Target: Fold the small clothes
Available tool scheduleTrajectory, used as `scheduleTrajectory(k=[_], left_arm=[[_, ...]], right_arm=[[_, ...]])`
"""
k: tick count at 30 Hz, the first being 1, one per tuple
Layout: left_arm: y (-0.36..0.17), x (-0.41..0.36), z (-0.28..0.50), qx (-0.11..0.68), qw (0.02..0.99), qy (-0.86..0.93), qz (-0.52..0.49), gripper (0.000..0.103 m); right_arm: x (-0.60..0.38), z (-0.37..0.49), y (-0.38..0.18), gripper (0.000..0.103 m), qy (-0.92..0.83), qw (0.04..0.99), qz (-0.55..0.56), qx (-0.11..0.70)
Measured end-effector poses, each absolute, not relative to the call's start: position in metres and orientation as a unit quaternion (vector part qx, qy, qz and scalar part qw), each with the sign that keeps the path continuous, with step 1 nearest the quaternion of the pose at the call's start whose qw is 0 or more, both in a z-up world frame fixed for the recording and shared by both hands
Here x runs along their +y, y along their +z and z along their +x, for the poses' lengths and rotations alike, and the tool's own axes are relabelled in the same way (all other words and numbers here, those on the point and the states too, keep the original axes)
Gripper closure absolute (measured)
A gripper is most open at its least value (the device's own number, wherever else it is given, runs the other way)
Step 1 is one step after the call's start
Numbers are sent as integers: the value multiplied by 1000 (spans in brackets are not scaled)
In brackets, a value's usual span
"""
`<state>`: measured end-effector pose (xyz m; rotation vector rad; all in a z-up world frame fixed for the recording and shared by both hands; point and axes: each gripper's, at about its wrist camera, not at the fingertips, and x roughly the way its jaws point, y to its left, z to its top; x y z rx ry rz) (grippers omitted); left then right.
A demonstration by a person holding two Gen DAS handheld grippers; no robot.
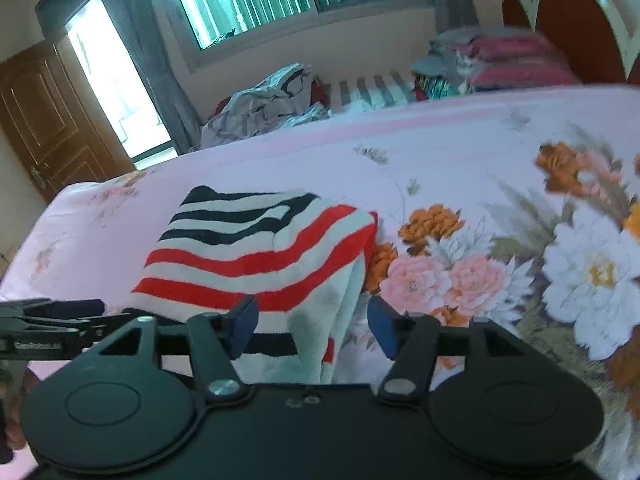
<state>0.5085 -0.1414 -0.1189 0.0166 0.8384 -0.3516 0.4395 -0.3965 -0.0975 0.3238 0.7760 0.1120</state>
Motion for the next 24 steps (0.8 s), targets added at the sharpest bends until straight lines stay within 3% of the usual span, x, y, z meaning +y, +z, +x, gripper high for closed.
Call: scheduleTrajectory(k=[2,4,6,14,16,18,20,24], left_arm=[[-121,-142,510,406,898,-167,5,22],[-125,-142,512,410,897,-165,4,22],[-126,-142,513,412,896,-165,-1,21],[-131,-138,518,421,893,-160,-8,17],[-131,-139,518,421,892,-165,-10,17],[-133,-137,519,423,890,-171,-17,16],[-136,-132,524,428,885,-179,-38,17],[-148,-120,535,451,863,-199,-108,17]], right_arm=[[-406,442,-103,48,63,903,188,382],[-411,443,-108,63,62,899,203,384],[-412,446,-113,85,66,895,209,389],[-402,455,-113,87,109,894,178,397],[-415,450,-110,78,91,896,186,394],[-430,448,-116,53,88,884,217,404],[-438,447,-126,38,111,867,250,416],[-446,452,-147,40,150,828,327,430]])
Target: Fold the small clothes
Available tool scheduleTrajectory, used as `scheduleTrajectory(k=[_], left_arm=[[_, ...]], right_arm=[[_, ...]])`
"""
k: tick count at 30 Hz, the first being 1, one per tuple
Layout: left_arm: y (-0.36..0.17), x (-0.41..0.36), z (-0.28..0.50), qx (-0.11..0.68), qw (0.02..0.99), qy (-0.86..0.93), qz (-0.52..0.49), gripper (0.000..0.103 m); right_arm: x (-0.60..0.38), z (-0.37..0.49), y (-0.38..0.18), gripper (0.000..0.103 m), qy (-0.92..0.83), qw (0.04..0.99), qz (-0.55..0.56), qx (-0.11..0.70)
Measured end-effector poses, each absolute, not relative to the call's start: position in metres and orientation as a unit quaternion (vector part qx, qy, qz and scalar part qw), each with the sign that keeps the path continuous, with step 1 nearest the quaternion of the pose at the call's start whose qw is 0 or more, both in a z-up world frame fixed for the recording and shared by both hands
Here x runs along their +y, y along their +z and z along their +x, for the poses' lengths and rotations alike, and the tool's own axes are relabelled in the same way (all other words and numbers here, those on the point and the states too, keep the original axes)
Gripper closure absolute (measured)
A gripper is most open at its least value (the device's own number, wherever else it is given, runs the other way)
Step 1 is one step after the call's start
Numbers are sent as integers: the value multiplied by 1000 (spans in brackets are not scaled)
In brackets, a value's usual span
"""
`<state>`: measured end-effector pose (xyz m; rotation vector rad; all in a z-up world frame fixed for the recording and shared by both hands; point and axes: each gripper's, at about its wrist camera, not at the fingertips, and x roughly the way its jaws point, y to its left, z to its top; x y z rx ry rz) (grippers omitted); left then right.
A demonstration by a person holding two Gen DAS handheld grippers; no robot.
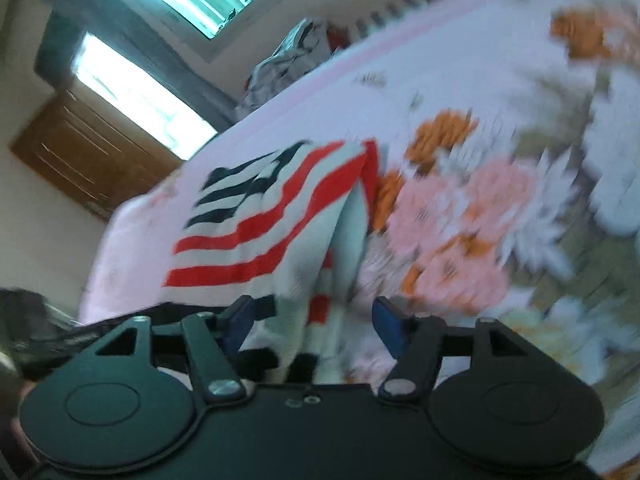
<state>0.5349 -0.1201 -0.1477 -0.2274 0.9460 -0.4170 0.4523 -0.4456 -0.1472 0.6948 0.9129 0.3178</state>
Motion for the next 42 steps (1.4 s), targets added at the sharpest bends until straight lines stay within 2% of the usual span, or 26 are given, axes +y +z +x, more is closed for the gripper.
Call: scheduleTrajectory(k=[5,9,10,12,13,15,17,20,29,42], left_arm=[[-172,-105,544,482,827,-212,-198,17],[-178,-110,551,485,821,-223,-203,17],[-178,-113,555,488,818,-225,-203,17],[-177,-122,562,495,816,-226,-192,17],[-175,-127,565,499,817,-226,-177,17],[-169,-139,566,499,826,-225,-133,32],[-159,-148,564,488,835,-233,-104,45],[-146,-153,555,470,845,-244,-71,50],[-101,-106,544,429,862,-267,-39,50],[-97,42,536,425,877,-219,-41,50]], right_arm=[[-452,462,-167,40,164,797,392,430],[-446,476,-166,41,178,789,384,446],[-440,481,-163,43,177,792,369,452],[-429,488,-156,54,165,806,332,462],[-422,490,-151,55,159,815,308,465],[-408,490,-142,65,148,832,266,464],[-393,486,-132,69,135,849,229,457],[-380,477,-115,71,114,866,201,443],[-314,468,-67,72,115,891,140,416],[-176,489,-69,72,169,884,115,420]])
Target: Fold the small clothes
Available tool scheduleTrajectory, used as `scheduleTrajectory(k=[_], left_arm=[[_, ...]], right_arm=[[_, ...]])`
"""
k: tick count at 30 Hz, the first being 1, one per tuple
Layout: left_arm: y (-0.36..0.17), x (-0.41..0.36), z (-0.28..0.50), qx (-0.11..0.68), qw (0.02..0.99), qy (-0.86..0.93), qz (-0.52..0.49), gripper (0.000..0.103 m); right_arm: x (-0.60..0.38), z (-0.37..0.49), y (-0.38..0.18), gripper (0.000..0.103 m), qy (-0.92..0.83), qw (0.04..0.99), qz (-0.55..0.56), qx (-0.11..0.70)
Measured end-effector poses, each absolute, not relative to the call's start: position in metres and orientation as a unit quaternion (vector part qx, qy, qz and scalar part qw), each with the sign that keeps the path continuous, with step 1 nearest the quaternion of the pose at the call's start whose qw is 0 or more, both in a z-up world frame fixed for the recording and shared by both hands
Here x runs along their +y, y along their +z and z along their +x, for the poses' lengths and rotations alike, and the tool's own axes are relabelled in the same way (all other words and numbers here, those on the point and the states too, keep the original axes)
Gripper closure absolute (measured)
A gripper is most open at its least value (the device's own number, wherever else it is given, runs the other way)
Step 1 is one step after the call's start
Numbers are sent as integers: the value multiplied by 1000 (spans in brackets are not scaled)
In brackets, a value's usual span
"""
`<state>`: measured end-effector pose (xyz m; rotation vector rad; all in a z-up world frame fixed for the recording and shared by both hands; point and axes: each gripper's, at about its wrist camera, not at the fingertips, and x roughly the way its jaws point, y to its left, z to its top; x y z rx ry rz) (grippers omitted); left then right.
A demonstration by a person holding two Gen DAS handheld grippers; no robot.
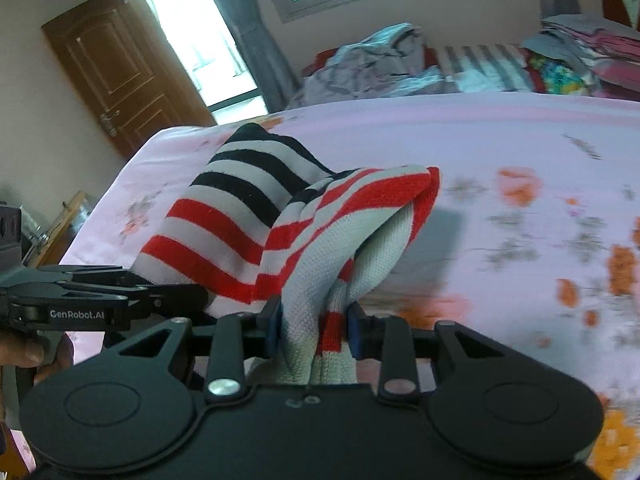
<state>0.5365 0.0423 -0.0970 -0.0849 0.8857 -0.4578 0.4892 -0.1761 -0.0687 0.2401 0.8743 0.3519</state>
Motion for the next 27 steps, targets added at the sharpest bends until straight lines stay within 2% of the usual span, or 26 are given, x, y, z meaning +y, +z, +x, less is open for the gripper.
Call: scheduleTrajectory(k=[10,13,15,17,20,22,23,24,25,26,27], left_arm=[[-133,101,546,446,866,-214,-68,50],[-155,113,549,451,861,-211,-103,41],[-164,117,547,446,863,-208,-111,25],[-171,117,545,441,867,-205,-112,20],[-173,120,549,446,862,-209,-118,20],[-161,120,548,446,865,-210,-92,20],[-150,123,547,434,874,-206,-74,20],[-138,126,544,416,885,-200,-58,20],[-127,131,545,400,894,-197,-46,20],[-120,133,551,393,897,-199,-42,20],[-115,134,558,390,896,-208,-41,20]], right_arm=[[-122,502,-89,72,168,873,105,445],[-123,502,-104,72,151,868,112,460],[-128,502,-116,71,142,862,121,472],[-131,496,-125,70,136,861,125,474],[-133,494,-125,68,132,861,133,473],[-134,494,-119,62,131,857,127,482],[-136,494,-115,47,126,856,121,486],[-139,492,-107,37,120,860,108,484],[-144,489,-97,38,120,869,97,469],[-149,489,-90,46,116,877,93,456],[-154,492,-82,59,109,884,93,446]])
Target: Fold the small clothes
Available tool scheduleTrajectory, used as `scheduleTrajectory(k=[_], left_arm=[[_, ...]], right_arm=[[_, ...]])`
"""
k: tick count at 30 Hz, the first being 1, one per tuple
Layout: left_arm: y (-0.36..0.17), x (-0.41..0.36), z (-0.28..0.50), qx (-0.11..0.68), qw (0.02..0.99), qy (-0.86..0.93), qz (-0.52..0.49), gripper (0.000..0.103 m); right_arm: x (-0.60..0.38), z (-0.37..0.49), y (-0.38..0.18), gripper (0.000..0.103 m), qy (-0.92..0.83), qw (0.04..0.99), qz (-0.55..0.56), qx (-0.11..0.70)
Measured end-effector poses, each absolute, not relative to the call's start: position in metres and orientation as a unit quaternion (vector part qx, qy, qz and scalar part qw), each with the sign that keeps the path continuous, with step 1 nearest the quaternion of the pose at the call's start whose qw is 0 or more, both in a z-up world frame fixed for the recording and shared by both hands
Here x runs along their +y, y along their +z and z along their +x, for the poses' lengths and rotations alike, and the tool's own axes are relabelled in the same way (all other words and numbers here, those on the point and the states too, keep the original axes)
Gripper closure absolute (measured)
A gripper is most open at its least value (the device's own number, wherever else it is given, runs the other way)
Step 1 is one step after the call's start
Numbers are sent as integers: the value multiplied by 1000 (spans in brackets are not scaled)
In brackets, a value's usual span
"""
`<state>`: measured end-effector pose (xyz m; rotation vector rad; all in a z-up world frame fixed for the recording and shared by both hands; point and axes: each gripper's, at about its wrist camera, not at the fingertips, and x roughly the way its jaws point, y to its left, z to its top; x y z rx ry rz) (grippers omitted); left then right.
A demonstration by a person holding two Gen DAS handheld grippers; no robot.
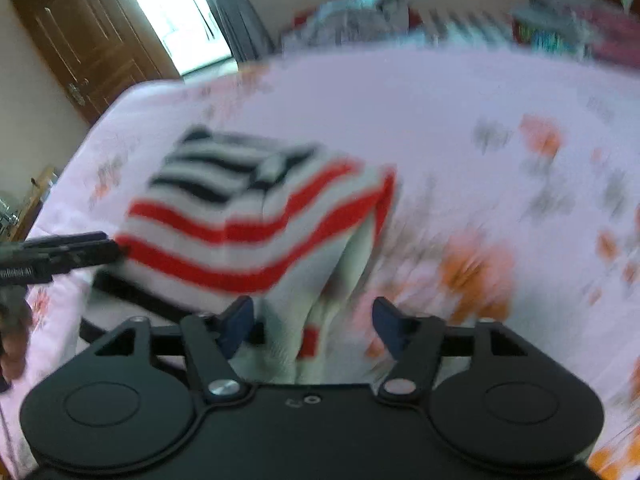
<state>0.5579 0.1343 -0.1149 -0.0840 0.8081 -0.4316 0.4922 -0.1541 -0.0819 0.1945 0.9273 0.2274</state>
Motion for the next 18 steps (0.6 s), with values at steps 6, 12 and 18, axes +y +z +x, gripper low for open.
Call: scheduleTrajectory(k=[6,12,18], left_arm=[[-123,95,604,412,877,-248,7,52],[-146,66,611,436,864,-243,63,53],[-141,65,604,431,868,-234,78,52]], right_arm=[[-135,536,-73,75,124,893,49,429],[-114,563,-112,81,107,884,-57,452],[-117,560,-115,81,99,886,-52,450]])
